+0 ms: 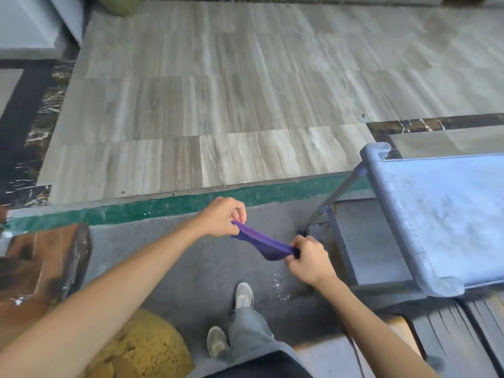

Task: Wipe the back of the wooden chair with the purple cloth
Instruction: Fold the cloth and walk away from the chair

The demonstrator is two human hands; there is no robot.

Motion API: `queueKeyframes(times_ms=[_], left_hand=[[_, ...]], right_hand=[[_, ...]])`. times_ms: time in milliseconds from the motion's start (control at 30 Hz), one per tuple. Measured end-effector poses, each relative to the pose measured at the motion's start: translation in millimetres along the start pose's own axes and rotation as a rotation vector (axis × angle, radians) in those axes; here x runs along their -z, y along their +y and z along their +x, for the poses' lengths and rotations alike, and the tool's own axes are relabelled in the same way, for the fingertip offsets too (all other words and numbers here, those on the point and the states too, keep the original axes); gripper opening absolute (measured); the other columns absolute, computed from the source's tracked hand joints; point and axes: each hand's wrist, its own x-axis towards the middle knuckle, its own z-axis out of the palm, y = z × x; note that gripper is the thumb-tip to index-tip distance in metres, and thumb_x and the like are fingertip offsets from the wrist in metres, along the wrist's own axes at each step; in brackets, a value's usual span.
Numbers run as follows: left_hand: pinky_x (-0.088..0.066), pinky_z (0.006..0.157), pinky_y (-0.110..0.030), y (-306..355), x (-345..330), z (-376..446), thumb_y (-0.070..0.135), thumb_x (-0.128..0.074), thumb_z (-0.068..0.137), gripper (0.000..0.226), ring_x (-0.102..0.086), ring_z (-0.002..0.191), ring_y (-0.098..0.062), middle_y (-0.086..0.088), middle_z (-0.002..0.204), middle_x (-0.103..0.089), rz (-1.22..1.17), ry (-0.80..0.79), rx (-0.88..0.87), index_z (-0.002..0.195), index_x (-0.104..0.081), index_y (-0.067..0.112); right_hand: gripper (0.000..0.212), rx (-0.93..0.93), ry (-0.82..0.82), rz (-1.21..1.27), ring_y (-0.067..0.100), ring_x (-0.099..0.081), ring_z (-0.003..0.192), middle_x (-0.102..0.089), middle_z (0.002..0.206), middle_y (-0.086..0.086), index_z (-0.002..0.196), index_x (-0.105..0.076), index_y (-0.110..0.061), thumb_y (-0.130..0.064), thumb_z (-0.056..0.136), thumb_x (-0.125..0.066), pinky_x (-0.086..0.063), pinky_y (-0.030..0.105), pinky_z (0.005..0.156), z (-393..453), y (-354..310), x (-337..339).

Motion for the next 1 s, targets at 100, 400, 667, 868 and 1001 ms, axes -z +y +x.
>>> queueKeyframes(times_ms=[100, 400, 667, 868, 1001], left_hand=[[-0.060, 0.084, -0.035, -3.4, 24.7, 40.0, 0.002, -0.070, 0.075, 0.021, -0.071, 0.089, -0.012, -0.001, 0.093, -0.075, 0.046, 0.045, 0.007, 0.089, -0.071, 0.018], [-0.054, 0.071, -0.011, -5.8, 114.4, 151.4, 0.006, -0.072, 0.073, 0.019, -0.072, 0.085, -0.007, 0.005, 0.085, -0.076, 0.033, 0.082, 0.046, 0.082, -0.073, 0.022], [-0.052, 0.078, -0.016, 7.3, 194.2, 236.9, 0.004, -0.070, 0.075, 0.021, -0.069, 0.089, -0.003, 0.006, 0.087, -0.075, -0.040, 0.114, -0.089, 0.082, -0.072, 0.023], [-0.047, 0.075, -0.011, 15.7, 252.0, 326.7, 0.005, -0.070, 0.077, 0.019, -0.066, 0.091, 0.000, 0.008, 0.089, -0.074, -0.064, 0.094, -0.200, 0.083, -0.073, 0.022], [-0.048, 0.074, -0.012, 39.6, 283.9, 384.6, 0.002, -0.066, 0.077, 0.020, -0.065, 0.089, 0.002, 0.011, 0.087, -0.073, -0.042, 0.017, -0.289, 0.081, -0.072, 0.020]], right_hand=[[0.014, 0.014, 0.022, 0.055, 0.036, -0.061, 0.092, -0.057, 0.092, 0.006, 0.090, -0.063, -0.011, -0.023, 0.082, -0.063, -0.049, 0.039, 0.078, 43.5, -4.7, 11.7], [0.026, -0.191, 0.016, 0.953, 0.019, -0.052, 0.071, -0.060, 0.073, 0.008, 0.075, -0.061, -0.014, 0.002, 0.079, -0.082, -0.044, 0.029, 0.063, 170.8, -26.4, 56.1], [0.017, -0.278, 0.015, 1.516, 0.019, -0.071, 0.083, -0.072, 0.086, 0.012, 0.089, -0.066, -0.004, 0.011, 0.084, -0.071, -0.057, 0.021, 0.084, 266.8, -56.7, 119.8], [0.017, -0.409, 0.248, 1.751, 0.017, -0.074, 0.085, -0.071, 0.087, 0.012, 0.095, -0.064, -0.001, 0.013, 0.086, -0.065, -0.059, 0.021, 0.084, 348.1, -68.3, 152.0], [0.018, -0.564, 0.413, 1.675, 0.013, -0.065, 0.060, -0.063, 0.066, 0.006, 0.086, -0.062, -0.005, 0.012, 0.085, -0.064, -0.056, 0.016, 0.061, 378.4, -74.0, 185.6]])
